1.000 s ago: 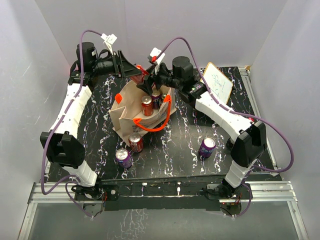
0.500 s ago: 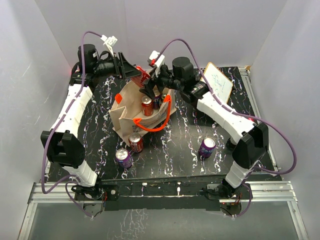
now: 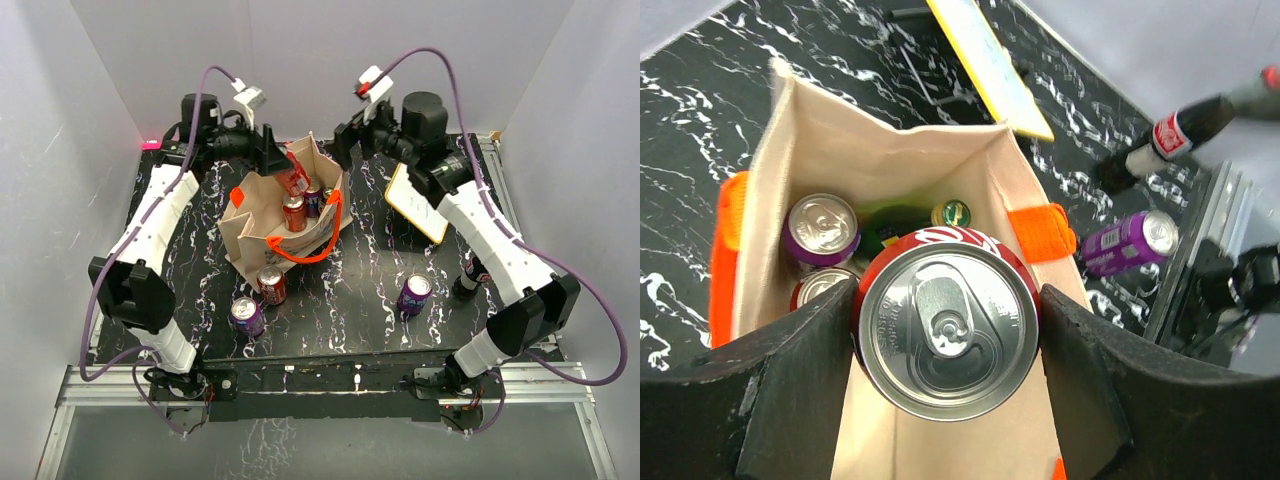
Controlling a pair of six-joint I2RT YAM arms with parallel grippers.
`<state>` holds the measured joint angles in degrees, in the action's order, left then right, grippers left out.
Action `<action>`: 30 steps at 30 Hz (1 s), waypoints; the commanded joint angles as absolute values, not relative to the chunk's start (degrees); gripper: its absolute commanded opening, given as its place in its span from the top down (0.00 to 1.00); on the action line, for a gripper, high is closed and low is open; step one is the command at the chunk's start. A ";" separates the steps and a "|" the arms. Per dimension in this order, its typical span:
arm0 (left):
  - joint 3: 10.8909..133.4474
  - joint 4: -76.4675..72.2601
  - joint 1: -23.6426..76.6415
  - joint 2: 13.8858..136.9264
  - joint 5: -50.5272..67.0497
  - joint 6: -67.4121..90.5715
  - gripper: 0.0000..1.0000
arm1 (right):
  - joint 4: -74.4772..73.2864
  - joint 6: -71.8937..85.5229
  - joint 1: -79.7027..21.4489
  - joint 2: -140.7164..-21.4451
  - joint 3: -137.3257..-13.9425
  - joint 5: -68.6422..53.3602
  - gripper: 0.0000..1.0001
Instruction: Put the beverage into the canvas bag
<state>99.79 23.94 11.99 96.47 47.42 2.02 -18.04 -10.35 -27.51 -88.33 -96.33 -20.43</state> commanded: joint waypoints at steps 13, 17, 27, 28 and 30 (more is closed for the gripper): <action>110.16 35.79 21.34 101.66 44.47 -18.03 1.00 | -14.51 -7.90 -19.97 -87.27 -96.51 -15.81 0.02; 109.10 37.29 21.98 101.49 43.62 -20.40 1.00 | -14.45 -7.98 -19.80 -87.55 -96.59 -15.50 0.02; 103.56 38.62 23.33 100.22 43.01 -28.47 1.00 | -13.90 -7.74 -19.69 -91.01 -99.64 -14.11 0.02; 103.05 38.38 23.39 100.43 43.40 -29.07 1.00 | -13.89 -7.30 -19.64 -91.25 -99.79 -14.02 0.02; 102.51 38.23 23.54 100.98 44.09 -30.33 1.00 | -13.86 -6.61 -19.66 -91.52 -99.92 -13.83 0.02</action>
